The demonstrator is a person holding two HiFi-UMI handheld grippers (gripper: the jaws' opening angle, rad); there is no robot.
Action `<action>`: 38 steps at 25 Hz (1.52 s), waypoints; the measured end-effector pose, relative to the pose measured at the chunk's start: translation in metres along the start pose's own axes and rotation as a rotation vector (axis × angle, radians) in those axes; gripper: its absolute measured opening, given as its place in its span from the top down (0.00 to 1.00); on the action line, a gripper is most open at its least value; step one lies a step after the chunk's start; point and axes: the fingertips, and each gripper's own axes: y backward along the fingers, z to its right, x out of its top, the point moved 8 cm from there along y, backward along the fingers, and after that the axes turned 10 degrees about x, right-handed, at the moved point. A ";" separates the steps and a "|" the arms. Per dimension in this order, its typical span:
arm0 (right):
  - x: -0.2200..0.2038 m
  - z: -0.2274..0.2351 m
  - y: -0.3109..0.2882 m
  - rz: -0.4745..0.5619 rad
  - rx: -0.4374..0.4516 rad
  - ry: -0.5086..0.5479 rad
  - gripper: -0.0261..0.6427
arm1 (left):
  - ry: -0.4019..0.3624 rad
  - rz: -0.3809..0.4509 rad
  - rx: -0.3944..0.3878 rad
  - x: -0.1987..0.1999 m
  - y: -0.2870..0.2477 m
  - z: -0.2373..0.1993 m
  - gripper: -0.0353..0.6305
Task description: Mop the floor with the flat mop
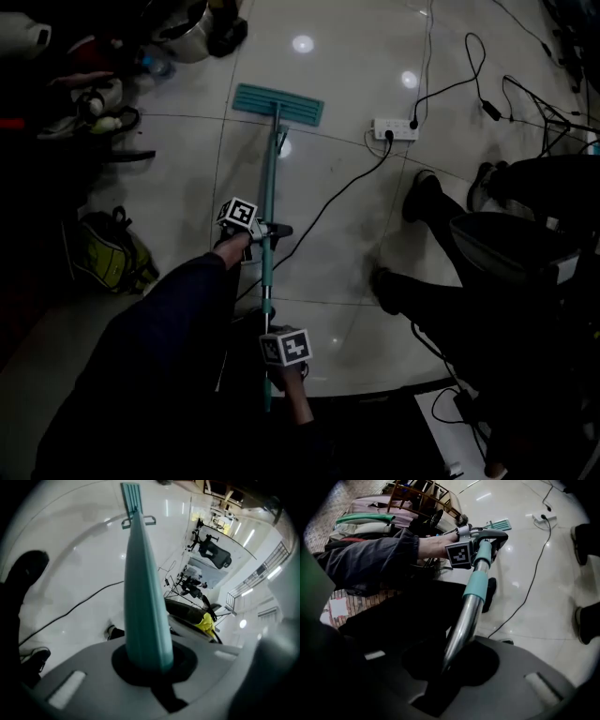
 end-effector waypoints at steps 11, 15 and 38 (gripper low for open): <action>0.183 0.004 0.018 0.082 -0.002 0.023 0.83 | -0.103 0.030 -0.007 0.176 0.012 0.093 0.94; 0.168 -0.005 0.017 0.093 0.001 0.021 0.83 | -0.107 0.032 -0.023 0.163 0.017 0.094 0.94; -0.272 -0.040 -0.027 0.154 0.033 0.125 0.84 | -0.210 -0.002 -0.078 -0.257 0.010 -0.029 0.94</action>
